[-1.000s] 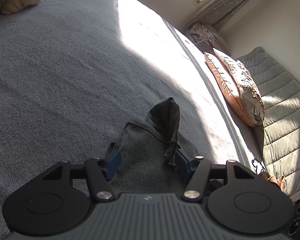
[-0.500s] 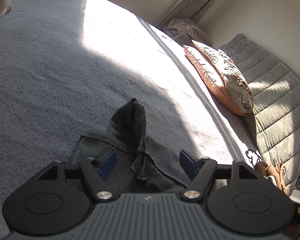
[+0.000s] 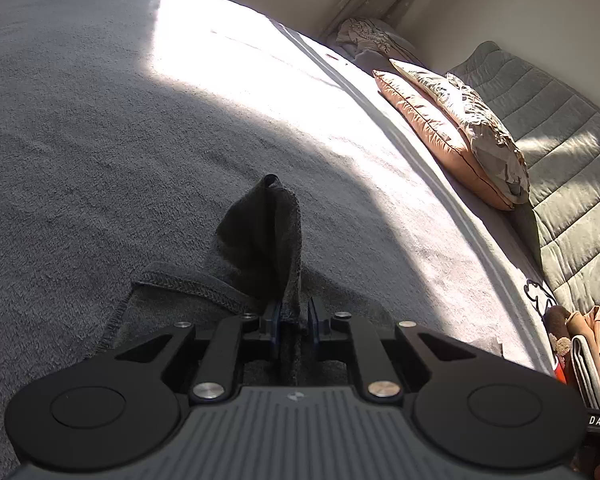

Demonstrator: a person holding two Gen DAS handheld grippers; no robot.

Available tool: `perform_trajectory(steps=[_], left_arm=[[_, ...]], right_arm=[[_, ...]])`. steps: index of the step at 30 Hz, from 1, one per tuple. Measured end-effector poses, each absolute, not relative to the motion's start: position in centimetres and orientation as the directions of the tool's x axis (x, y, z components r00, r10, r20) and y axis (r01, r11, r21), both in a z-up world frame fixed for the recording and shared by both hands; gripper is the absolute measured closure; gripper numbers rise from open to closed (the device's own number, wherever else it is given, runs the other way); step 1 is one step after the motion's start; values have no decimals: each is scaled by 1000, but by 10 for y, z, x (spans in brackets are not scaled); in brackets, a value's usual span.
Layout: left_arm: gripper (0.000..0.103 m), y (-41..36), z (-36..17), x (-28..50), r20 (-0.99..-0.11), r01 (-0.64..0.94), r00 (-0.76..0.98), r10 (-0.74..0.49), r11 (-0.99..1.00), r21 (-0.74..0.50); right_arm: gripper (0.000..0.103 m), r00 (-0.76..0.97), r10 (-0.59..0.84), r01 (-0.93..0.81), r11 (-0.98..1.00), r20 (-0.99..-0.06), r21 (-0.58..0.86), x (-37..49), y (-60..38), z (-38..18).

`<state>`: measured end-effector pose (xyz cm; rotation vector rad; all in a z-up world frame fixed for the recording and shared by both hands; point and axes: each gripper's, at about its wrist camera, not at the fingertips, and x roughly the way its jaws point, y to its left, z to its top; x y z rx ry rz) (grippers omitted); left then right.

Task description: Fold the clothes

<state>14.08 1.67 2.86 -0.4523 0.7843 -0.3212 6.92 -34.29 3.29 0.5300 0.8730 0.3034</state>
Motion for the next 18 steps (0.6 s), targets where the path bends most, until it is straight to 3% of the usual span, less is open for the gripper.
perform_trajectory(steps=[4,6,7,18], left_arm=[[94,18,33,137,-592,103,672,-444,849,-519],[95,20,36,134,-583,96,672,-457,834,-543],[95,21,37,133,-577,93,673,-463,826,-555],[95,35,44,89,-553,19,652,-519,740,-672]], right_arm=[[74,628,446,-40,837,-638,546,77,-329,29],[93,645,432,-28,837,-630,546,78,-331,29],[96,656,431,-20,831,-620,556,78,-334,30],[99,717,449,30,744,-534,667,77,-371,51]])
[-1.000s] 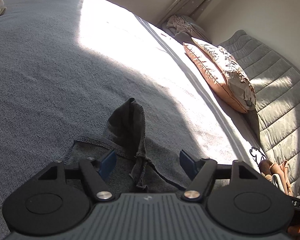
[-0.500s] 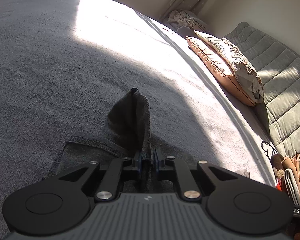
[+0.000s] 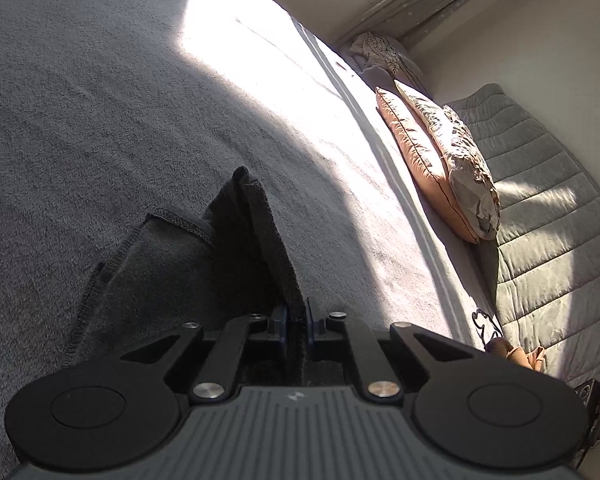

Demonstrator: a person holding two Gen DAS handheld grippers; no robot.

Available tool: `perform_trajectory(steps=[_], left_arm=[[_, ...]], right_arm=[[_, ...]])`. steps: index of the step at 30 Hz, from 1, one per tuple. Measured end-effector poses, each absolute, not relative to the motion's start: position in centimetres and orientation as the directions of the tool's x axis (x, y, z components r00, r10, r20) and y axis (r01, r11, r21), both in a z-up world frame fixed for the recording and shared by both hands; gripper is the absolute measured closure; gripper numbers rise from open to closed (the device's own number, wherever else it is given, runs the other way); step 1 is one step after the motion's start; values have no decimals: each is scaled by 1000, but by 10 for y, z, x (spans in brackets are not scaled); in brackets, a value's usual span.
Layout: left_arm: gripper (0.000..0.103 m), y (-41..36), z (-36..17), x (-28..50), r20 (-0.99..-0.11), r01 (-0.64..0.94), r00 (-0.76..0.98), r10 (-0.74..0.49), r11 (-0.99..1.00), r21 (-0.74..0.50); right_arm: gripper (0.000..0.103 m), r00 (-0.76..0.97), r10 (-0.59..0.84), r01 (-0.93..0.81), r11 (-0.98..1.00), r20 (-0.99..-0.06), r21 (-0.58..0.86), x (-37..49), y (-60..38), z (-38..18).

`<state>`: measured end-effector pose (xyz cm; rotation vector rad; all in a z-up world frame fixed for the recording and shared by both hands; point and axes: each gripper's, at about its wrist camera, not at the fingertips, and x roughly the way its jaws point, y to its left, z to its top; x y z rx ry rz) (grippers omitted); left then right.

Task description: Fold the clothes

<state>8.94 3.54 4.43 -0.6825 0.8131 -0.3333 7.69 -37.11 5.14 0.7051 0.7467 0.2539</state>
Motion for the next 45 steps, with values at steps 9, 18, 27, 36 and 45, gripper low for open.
perform_trajectory(steps=[9,18,27,36,45], left_arm=[[95,38,27,86,-572,-20,640,-513,734,-679],[95,32,22,90,-571,-37,631,-525,714,-699],[95,32,25,91,-562,-35,638,-526,710,-704],[95,26,27,75,-555,-36,607,-569,678,-734],[95,33,14,78,-579,-94,597,-555,668,-738]], right_arm=[[42,640,487,44,749,-594,661,84,-356,24],[34,613,516,1,756,-598,654,75,-321,17],[101,650,444,71,772,-616,631,75,-326,11],[101,690,489,57,699,-535,713,75,-359,43],[40,616,531,61,704,-582,707,77,-340,13]])
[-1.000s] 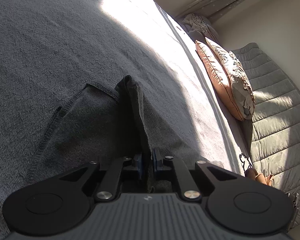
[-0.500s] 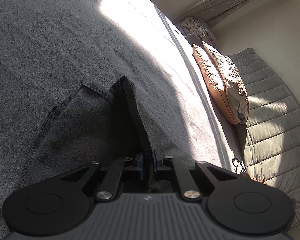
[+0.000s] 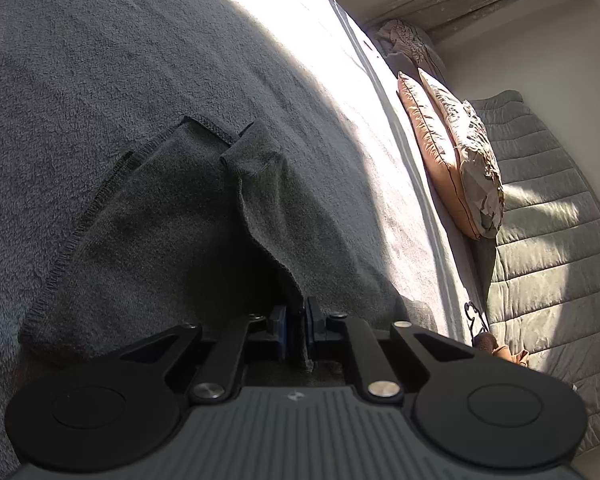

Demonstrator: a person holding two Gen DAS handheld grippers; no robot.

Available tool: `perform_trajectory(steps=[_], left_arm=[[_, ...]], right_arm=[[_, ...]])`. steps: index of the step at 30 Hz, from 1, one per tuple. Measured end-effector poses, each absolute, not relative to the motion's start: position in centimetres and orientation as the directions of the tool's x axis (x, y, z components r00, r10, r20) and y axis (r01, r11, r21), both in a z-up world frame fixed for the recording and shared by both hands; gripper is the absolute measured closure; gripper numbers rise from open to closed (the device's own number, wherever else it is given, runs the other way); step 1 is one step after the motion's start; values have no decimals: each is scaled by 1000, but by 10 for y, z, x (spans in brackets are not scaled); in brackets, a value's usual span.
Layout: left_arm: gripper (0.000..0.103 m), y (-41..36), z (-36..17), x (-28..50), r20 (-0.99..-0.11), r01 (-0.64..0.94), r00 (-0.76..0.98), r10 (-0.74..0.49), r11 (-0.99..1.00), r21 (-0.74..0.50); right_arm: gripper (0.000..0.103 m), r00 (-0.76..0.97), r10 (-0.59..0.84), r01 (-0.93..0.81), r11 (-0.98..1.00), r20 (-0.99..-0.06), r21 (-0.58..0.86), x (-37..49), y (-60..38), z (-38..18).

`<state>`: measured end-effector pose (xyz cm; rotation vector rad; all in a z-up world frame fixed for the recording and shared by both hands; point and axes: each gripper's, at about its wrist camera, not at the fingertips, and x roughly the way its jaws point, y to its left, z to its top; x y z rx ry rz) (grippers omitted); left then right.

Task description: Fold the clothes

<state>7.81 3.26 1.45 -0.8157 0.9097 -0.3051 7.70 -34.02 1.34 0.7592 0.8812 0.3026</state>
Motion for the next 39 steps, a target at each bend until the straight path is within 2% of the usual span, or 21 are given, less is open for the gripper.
perform_trajectory(steps=[2,3,4,6,7,8,10,11,12,13,14,21,24,27,34,37,39], left_arm=[[94,39,16,79,-576,-108,610,-543,664,-740],[93,42,16,79,-575,-115,617,-537,662,-741],[87,45,17,80,-573,-118,624,-532,660,-742],[67,46,20,82,-557,-105,639,-530,658,-746],[62,46,21,83,-553,-98,644,-529,659,-746],[58,44,20,85,-556,-93,643,-527,667,-739],[60,39,18,88,-561,-80,641,-524,681,-727],[64,38,20,89,-559,-71,641,-525,685,-725],[84,36,21,90,-557,-62,642,-527,688,-723],[99,35,22,90,-555,-53,642,-529,692,-720],[101,34,24,91,-553,-44,643,-530,695,-718],[102,40,38,82,-528,-10,648,-549,687,-727],[102,42,33,80,-557,-18,632,-539,708,-706],[101,42,20,82,-623,-48,592,-511,749,-660],[101,45,18,82,-630,-47,582,-514,752,-657],[101,47,22,80,-624,-44,575,-528,742,-669],[100,52,28,77,-613,-37,584,-532,737,-675]], right_arm=[[33,611,536,20,726,-583,688,75,-330,16],[33,607,530,2,743,-592,669,75,-324,17],[33,604,525,-15,760,-600,650,74,-318,18],[34,611,504,-31,786,-611,618,73,-311,19],[36,614,496,-31,793,-615,609,73,-309,19],[45,616,487,-30,799,-619,600,72,-307,19],[65,619,476,-18,804,-625,594,72,-308,17],[84,619,472,-9,803,-628,595,72,-310,16],[88,620,468,0,802,-630,597,72,-311,15],[88,620,471,8,795,-627,606,72,-313,15],[89,620,479,12,786,-621,619,71,-316,17],[89,608,556,-31,730,-566,683,64,-330,46],[89,552,550,-8,754,-626,657,65,-330,39],[87,510,522,59,772,-684,633,68,-333,21],[85,570,443,144,775,-692,615,60,-357,24],[75,612,393,175,778,-686,603,55,-365,30],[61,651,354,171,794,-672,584,54,-369,37]])
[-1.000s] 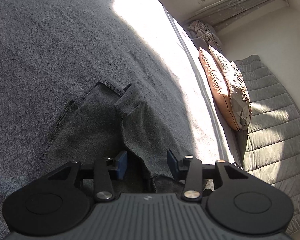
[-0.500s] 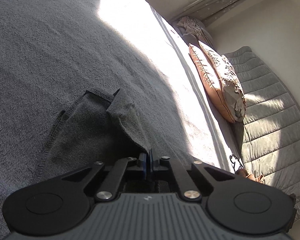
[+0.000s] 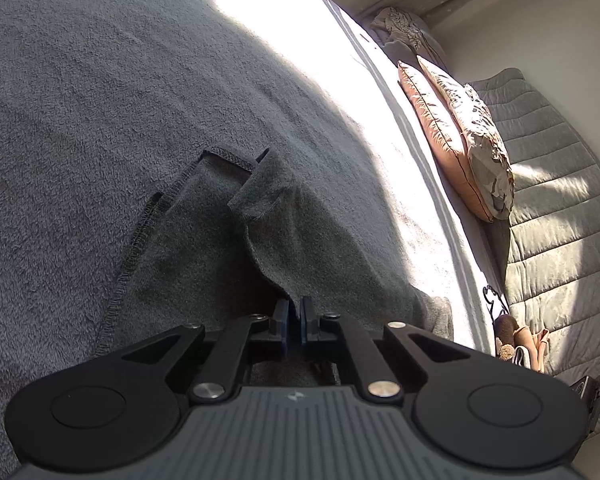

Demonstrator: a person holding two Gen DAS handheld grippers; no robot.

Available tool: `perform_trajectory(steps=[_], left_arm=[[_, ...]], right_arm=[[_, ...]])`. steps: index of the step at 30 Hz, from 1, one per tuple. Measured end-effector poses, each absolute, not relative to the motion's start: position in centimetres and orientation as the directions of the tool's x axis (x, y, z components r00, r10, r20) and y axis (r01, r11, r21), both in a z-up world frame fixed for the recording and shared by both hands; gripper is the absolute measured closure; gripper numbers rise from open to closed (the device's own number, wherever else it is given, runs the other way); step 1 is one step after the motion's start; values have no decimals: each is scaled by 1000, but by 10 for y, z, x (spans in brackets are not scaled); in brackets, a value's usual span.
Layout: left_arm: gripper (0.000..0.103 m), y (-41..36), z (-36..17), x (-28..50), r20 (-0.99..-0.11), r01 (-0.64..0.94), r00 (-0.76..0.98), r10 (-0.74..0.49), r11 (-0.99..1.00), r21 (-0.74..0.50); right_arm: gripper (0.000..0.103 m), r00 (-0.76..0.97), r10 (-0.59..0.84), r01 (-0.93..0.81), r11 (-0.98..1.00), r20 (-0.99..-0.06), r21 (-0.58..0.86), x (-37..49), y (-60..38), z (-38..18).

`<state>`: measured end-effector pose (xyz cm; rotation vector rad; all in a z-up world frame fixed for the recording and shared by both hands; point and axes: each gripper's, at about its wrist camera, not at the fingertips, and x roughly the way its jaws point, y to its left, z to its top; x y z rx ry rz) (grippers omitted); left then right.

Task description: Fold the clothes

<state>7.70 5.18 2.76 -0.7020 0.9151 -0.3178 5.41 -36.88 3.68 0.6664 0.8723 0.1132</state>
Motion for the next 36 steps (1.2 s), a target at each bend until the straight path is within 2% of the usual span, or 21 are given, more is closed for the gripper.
perform_trajectory(steps=[1,3,4,7,8,10,11,12,14,16,18,28,32,36], left_arm=[[99,55,31,76,-606,-34,595,-528,737,-675],[91,62,35,76,-599,-36,619,-509,743,-668],[88,66,36,78,-599,-44,630,-494,748,-663],[64,75,37,84,-601,-70,659,-452,759,-648],[63,75,36,87,-602,-73,660,-449,759,-647],[62,75,34,91,-604,-76,662,-444,762,-643],[61,73,34,94,-605,-69,663,-442,768,-636],[59,71,34,96,-604,-61,666,-437,775,-629],[60,67,34,101,-600,-42,674,-431,789,-613],[65,61,35,105,-590,-7,679,-437,800,-600],[96,58,37,106,-582,7,686,-436,804,-594],[96,74,44,89,-573,-50,702,-423,773,-632],[96,71,35,89,-614,-54,683,-395,811,-582],[96,71,30,91,-631,-53,673,-385,826,-561]], right_arm=[[57,669,335,167,802,-664,573,54,-370,40],[49,682,324,111,840,-655,531,59,-362,43],[48,679,319,92,856,-661,509,62,-357,42],[48,663,334,59,869,-670,492,69,-343,36],[49,665,334,59,869,-668,492,69,-343,37],[52,667,334,57,869,-666,492,69,-343,37],[58,668,333,56,869,-665,492,69,-342,37],[70,670,333,55,869,-664,492,68,-342,37],[91,672,333,53,869,-661,492,68,-342,37],[92,674,333,51,869,-659,492,68,-341,37],[94,677,334,50,868,-656,493,67,-341,37],[97,682,437,96,741,-586,665,59,-372,47],[97,636,402,164,763,-658,625,64,-374,29],[96,640,366,164,793,-675,586,69,-367,17]])
